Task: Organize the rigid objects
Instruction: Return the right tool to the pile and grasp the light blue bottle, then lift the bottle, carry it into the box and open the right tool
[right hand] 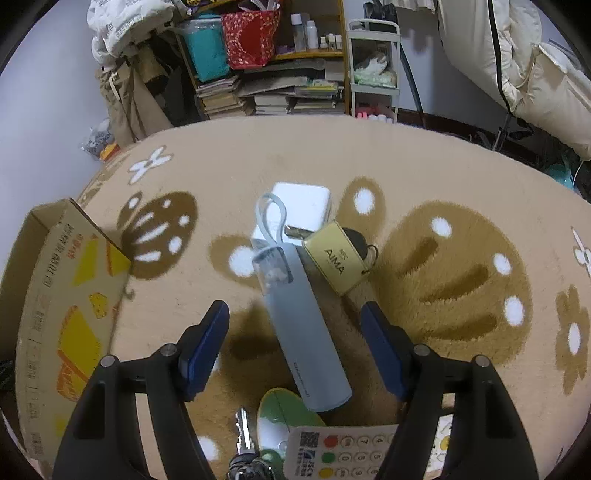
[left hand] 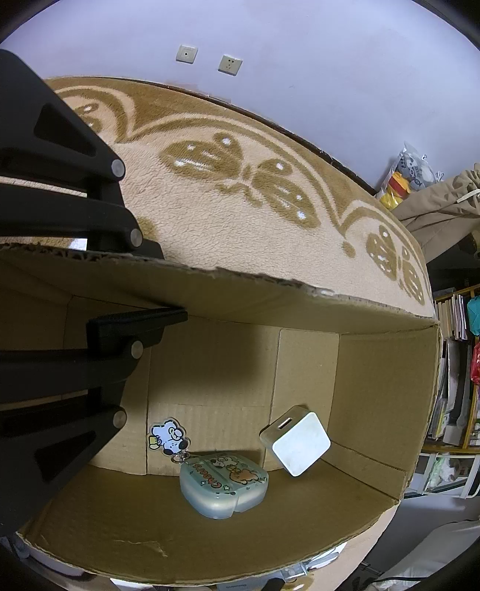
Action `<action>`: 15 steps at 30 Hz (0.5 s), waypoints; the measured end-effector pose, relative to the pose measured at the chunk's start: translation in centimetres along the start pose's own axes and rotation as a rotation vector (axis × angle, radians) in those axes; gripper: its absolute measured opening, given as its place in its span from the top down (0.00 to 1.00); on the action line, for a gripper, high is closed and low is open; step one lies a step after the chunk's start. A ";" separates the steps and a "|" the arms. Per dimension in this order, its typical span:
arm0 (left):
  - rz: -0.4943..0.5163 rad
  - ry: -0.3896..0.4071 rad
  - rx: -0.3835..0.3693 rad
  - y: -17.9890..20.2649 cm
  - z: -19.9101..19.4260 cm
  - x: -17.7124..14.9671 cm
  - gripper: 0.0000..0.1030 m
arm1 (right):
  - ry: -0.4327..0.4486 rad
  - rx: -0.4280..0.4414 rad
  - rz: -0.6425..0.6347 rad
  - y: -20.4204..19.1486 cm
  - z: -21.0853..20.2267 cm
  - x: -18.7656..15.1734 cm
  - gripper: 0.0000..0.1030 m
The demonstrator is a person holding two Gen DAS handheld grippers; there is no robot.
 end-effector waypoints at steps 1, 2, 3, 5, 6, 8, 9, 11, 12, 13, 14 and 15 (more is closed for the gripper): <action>-0.001 -0.001 -0.001 0.0 0.0 0.0 0.85 | -0.007 -0.004 0.003 0.2 0.3 -0.1 0.24; 0.000 0.000 -0.001 0.0 0.0 0.0 0.85 | -0.014 -0.008 0.005 0.3 0.6 -0.3 0.24; 0.001 0.000 0.000 0.0 0.0 0.0 0.85 | -0.020 -0.011 0.008 0.4 0.8 -0.4 0.25; 0.002 0.001 0.000 0.1 0.0 0.1 0.85 | -0.029 -0.014 0.010 0.5 1.2 -0.7 0.29; 0.003 0.002 0.001 0.0 0.0 0.0 0.85 | -0.036 -0.017 0.008 0.6 1.4 -0.8 0.31; 0.003 0.001 0.002 0.1 0.0 0.0 0.85 | -0.054 -0.022 0.002 0.7 1.9 -1.1 0.39; 0.003 0.001 0.002 0.0 0.0 -0.1 0.85 | -0.061 -0.023 0.000 0.7 2.0 -1.3 0.42; 0.003 0.001 0.002 0.1 0.0 0.0 0.84 | -0.071 -0.037 -0.008 0.7 2.3 -1.7 0.57; 0.003 0.001 0.002 0.1 0.0 0.0 0.84 | -0.072 -0.046 -0.014 0.8 2.3 -1.7 0.59; 0.003 0.001 0.002 0.1 0.0 0.0 0.84 | -0.070 -0.048 -0.020 0.8 2.2 -1.7 0.59; 0.003 0.000 0.002 0.1 0.0 0.0 0.84 | -0.072 -0.051 -0.023 0.8 2.2 -1.8 0.59; 0.003 0.001 0.002 0.1 0.0 0.0 0.84 | -0.072 -0.053 -0.026 0.8 2.2 -1.8 0.60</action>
Point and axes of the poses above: each gripper's, at about its wrist camera, not at the fingertips, and z roughly the way its jaws point, y to its right, x to its top, the point moved 10 cm from there along z, roughly the way its jaws point, and after that the axes turned 13 degrees about x, right-handed, at the moved point
